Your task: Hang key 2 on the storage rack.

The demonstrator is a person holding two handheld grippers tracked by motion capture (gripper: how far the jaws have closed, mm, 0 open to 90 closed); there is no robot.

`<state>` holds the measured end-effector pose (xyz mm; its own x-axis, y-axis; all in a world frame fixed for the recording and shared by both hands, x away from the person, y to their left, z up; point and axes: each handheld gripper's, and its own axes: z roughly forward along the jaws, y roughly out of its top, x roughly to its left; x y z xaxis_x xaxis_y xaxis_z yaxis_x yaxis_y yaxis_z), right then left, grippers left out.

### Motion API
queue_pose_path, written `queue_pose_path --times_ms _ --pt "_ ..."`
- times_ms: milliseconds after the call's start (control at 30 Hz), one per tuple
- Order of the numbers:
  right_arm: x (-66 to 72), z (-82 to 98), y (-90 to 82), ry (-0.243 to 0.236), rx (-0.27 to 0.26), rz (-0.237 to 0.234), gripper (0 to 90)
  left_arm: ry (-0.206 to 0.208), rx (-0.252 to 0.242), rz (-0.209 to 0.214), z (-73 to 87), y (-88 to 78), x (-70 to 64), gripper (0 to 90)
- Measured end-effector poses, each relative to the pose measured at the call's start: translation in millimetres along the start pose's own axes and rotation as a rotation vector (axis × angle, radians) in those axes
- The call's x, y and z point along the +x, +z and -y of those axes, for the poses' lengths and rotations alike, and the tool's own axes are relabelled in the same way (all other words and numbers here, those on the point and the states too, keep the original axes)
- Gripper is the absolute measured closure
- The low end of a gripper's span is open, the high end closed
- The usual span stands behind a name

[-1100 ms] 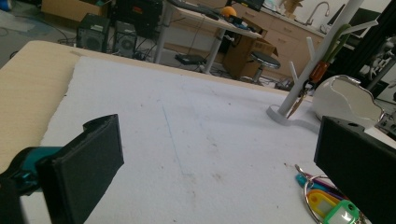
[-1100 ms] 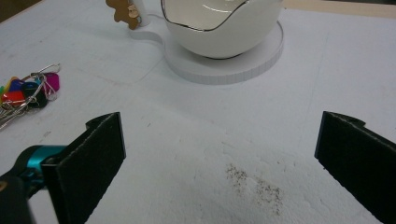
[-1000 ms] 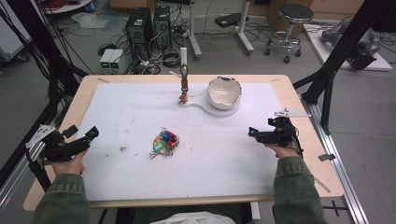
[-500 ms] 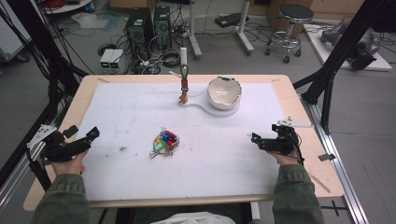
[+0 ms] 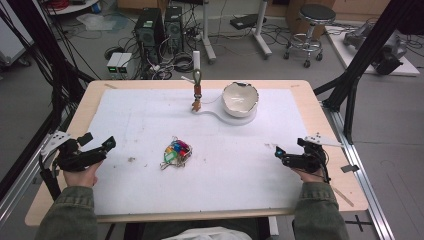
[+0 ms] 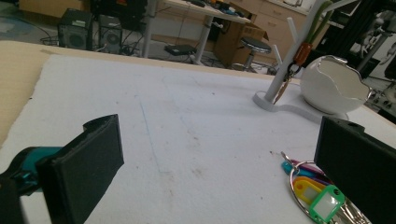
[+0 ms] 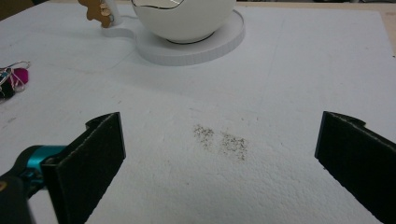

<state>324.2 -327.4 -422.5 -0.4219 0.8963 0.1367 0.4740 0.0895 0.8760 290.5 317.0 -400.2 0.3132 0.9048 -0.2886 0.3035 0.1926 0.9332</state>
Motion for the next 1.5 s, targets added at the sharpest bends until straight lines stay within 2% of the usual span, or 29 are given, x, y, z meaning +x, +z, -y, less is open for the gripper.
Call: queue_pose_path --times_ms 233,400,467,600,800,1067,1200,1500 --pt "-1.3 1.2 -1.7 0.001 -0.027 0.003 0.8 0.049 -0.003 -0.008 -10.4 2.3 -9.9 1.7" --pt "-1.9 0.8 -2.8 0.003 -0.040 0.014 0.8 0.104 0.051 0.013 -14.3 10.7 -20.9 1.7" --pt "-2.3 0.7 -4.0 0.012 -0.043 0.020 0.8 0.117 0.078 0.038 -16.1 15.3 -26.3 1.7" --pt "-3.1 0.8 -6.7 0.030 -0.050 0.030 0.8 0.133 0.107 0.073 -18.7 23.0 -35.2 1.7" --pt "-4.3 1.0 -8.2 0.029 -0.066 0.038 0.8 0.185 0.148 0.094 -22.8 36.6 -47.6 1.7" --pt "-5.1 1.3 -8.9 0.030 -0.078 0.031 0.8 0.221 0.191 0.110 -23.9 49.5 -60.1 1.7" --pt "-5.6 1.2 -9.8 0.048 -0.085 0.028 0.8 0.227 0.211 0.115 -24.9 54.7 -64.7 1.7" --pt "-3.9 1.1 -10.1 0.050 -0.090 0.032 0.8 0.251 0.252 0.172 -27.8 66.8 -80.5 1.7"
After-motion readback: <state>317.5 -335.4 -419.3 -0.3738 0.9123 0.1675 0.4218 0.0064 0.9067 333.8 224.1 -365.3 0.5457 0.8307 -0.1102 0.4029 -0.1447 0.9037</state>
